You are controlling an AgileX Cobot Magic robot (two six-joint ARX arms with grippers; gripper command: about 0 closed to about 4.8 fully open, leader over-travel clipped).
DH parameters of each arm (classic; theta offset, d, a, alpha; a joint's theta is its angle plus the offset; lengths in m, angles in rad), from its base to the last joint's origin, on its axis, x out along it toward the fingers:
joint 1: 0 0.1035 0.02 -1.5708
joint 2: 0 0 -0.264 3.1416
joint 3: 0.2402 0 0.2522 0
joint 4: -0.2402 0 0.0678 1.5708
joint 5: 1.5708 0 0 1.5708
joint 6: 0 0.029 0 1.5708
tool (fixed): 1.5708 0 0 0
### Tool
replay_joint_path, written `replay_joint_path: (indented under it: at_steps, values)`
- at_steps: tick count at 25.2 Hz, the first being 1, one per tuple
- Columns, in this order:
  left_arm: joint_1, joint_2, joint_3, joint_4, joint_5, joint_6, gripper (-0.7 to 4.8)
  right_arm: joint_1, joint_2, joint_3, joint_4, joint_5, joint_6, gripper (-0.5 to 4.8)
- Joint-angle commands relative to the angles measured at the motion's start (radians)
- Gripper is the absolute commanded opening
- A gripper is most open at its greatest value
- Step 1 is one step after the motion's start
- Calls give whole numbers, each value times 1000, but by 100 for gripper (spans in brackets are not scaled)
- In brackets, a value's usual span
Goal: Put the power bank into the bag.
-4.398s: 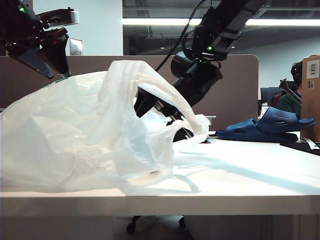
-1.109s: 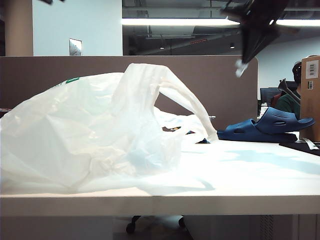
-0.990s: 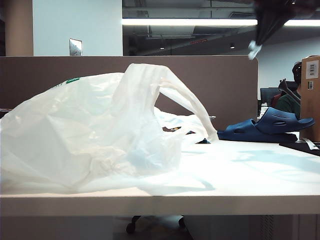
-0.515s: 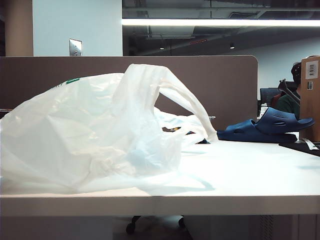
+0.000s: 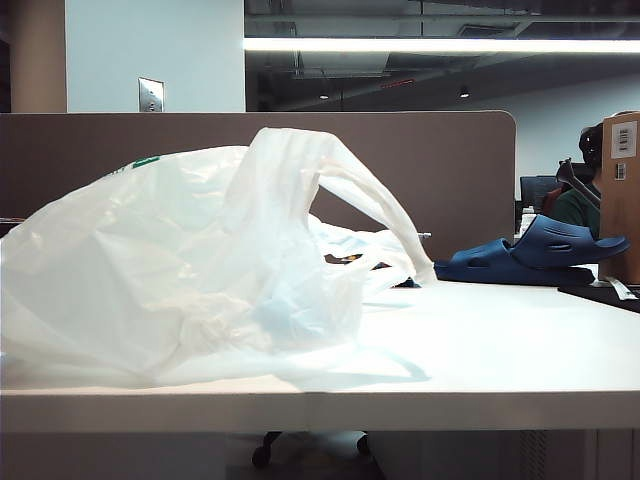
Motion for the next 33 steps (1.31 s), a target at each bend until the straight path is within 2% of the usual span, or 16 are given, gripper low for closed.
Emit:
replay_joint_path:
  at_steps: [1,5,8,16,19,33]
  values:
    - [1,-11,2,-21,51,-62,-6,-1,-103,-126,66,0,-14,-8]
    - [1,-41,-10,-40,66,-62,-6,-1,-229,-276,129,-1,-14,-8]
    - [1,-143,-95,-39,66,-61,-6,-1,-356,-430,194,-4,-14,-8]
    - [1,-377,-304,-42,68,-62,-6,0,-549,-613,244,-13,-14,-8]
    - [1,-455,-379,-42,69,-75,-6,0,-624,-691,262,-56,-14,-8]
    - [1,-788,-682,-42,74,-107,-6,1,-941,-1040,376,-58,10,-8]
